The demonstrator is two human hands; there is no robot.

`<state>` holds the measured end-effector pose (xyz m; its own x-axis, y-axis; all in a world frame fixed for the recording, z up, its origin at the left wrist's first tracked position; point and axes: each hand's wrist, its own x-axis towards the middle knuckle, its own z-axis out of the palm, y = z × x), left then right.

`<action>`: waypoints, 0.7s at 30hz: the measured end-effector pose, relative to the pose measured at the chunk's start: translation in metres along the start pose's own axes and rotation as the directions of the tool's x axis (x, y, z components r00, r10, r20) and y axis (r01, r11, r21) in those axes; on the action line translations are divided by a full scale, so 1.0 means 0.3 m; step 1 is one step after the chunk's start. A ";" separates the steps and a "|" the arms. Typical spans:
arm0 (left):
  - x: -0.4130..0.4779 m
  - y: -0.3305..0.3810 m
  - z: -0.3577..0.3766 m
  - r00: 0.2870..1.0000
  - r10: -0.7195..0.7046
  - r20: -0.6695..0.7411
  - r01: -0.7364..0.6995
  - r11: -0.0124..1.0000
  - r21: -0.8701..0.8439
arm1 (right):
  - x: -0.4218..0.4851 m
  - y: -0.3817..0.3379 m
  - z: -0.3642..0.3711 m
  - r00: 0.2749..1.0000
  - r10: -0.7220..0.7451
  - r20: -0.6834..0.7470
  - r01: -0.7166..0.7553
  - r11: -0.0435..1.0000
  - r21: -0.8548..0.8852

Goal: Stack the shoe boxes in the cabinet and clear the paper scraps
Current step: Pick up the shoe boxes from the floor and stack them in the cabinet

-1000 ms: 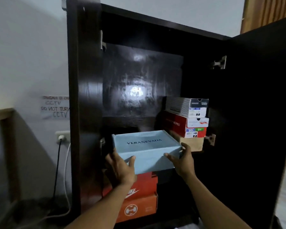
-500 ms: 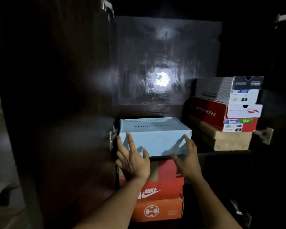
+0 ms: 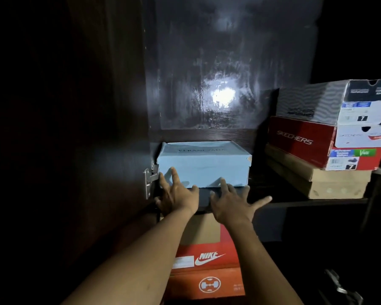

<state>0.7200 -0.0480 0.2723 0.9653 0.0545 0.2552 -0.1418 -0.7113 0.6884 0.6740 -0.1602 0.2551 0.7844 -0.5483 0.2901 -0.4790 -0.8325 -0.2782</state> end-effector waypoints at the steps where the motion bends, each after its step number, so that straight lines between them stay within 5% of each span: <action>1: 0.014 0.004 -0.005 0.999 -0.021 0.027 0.021 1.000 0.007 | 0.013 -0.004 0.002 1.000 -0.011 0.007 0.011 1.000 -0.019; 13: 0.057 -0.040 0.020 0.994 0.092 0.056 -0.103 0.967 0.235 | 0.068 0.002 -0.009 0.994 -0.053 0.095 0.052 0.999 0.008; 17: 0.006 -0.057 -0.023 0.987 0.120 0.109 -0.128 0.989 0.069 | -0.016 0.057 -0.021 0.985 -0.173 -0.018 0.173 0.963 0.205; 21: -0.132 -0.036 -0.049 0.977 0.190 0.095 -0.171 0.969 -0.181 | -0.134 0.163 -0.114 0.965 -0.259 0.037 0.231 0.910 0.346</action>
<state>0.6800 -0.0321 0.2646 0.9371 -0.1487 0.3159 -0.3421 -0.5716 0.7458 0.6056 -0.1818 0.2611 0.8956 -0.3106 0.3184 -0.1183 -0.8564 -0.5025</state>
